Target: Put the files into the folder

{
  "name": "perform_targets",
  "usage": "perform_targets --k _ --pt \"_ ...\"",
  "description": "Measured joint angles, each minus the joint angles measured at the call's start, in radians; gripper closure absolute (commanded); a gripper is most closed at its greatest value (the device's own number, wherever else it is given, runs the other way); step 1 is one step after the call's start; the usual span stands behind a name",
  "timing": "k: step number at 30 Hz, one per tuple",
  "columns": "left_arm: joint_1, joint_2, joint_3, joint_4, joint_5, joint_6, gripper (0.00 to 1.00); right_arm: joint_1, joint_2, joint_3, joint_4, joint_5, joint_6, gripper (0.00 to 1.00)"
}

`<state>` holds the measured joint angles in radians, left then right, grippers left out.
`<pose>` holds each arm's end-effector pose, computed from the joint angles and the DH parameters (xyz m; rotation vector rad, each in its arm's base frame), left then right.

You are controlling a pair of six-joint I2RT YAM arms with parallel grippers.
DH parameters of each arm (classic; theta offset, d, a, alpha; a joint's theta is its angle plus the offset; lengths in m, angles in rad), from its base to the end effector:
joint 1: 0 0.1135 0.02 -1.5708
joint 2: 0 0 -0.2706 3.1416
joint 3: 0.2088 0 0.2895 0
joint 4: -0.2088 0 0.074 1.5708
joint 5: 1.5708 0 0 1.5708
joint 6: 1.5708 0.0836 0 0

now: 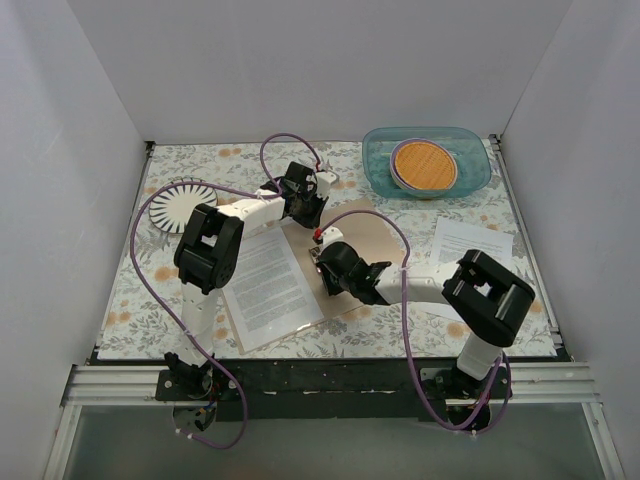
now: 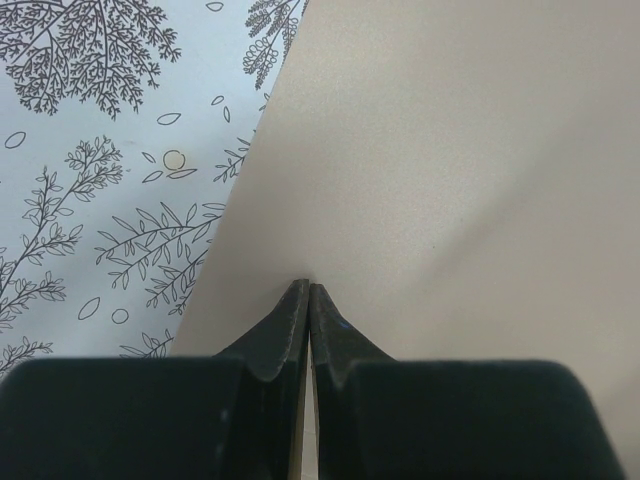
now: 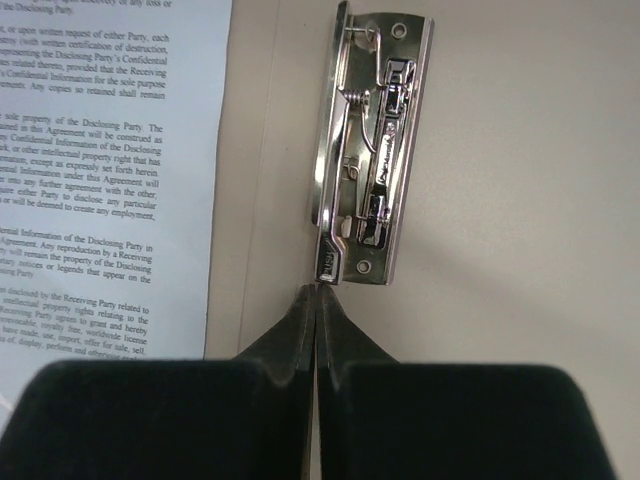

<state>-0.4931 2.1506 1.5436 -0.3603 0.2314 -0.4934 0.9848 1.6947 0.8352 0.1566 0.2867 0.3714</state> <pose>0.4519 -0.2646 0.0997 0.0951 2.6401 -0.6594 0.2417 0.3214 0.1070 -0.5396 2.2061 0.4040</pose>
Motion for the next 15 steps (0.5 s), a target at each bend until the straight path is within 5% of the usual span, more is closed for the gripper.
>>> perform_targets --k 15 --pt "0.000 -0.012 -0.026 0.025 -0.003 0.007 1.00 -0.004 -0.047 -0.023 -0.027 0.007 0.014 0.99"
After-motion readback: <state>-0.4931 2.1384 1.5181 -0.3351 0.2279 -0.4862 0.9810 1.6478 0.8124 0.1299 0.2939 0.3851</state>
